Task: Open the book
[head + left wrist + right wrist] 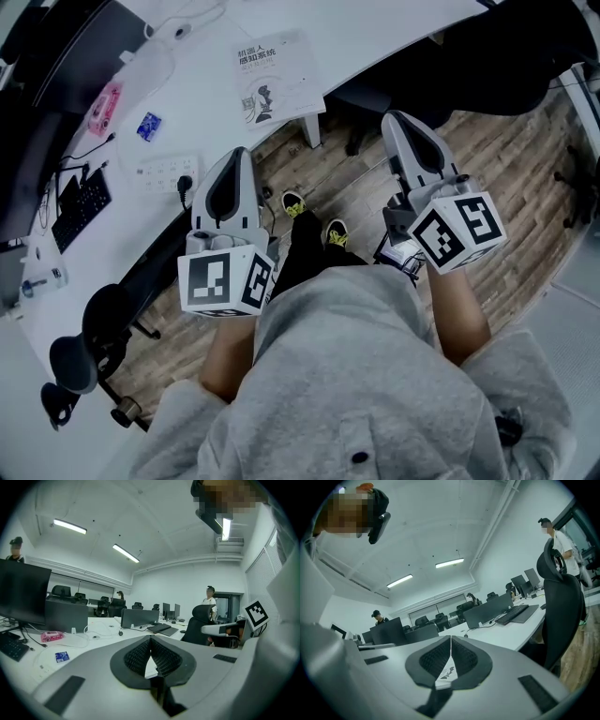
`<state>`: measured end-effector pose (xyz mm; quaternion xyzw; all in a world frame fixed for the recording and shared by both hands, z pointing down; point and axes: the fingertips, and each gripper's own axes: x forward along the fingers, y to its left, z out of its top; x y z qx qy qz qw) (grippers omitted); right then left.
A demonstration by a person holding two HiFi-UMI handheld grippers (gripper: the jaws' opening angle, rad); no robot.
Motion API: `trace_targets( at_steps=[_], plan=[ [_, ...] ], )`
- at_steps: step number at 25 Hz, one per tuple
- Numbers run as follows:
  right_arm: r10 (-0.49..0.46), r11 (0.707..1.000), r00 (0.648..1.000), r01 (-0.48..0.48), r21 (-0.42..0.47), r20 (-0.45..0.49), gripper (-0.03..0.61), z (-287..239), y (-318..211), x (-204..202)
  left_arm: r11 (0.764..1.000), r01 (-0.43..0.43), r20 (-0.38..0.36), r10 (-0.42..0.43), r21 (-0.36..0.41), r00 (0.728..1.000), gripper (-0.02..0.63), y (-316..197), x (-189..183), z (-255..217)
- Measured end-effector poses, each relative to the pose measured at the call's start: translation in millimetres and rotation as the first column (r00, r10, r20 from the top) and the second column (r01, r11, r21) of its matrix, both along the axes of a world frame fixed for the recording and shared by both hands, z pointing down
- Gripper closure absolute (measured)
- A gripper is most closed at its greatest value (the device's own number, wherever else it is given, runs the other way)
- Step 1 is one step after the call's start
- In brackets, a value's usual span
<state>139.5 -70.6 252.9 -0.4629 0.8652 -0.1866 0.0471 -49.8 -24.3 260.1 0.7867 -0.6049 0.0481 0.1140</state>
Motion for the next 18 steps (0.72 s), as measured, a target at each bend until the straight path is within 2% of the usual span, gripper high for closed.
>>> trace_targets(
  at_steps=[12, 18],
  plan=[
    [0.001, 0.999, 0.999, -0.004, -0.053, -0.049, 0.552, 16.0, -40.1, -42.1, 1.000, -0.008, -0.055, 0.007, -0.025, 0.998, 0.604, -47.4, -38.4, 18.8],
    [0.001, 0.997, 0.998, -0.006, -0.074, -0.063, 0.551, 21.9, -53.3, -50.5, 0.999, -0.007, -0.061, 0.004, -0.043, 0.998, 0.604, -63.7, -48.8, 23.8]
  ],
)
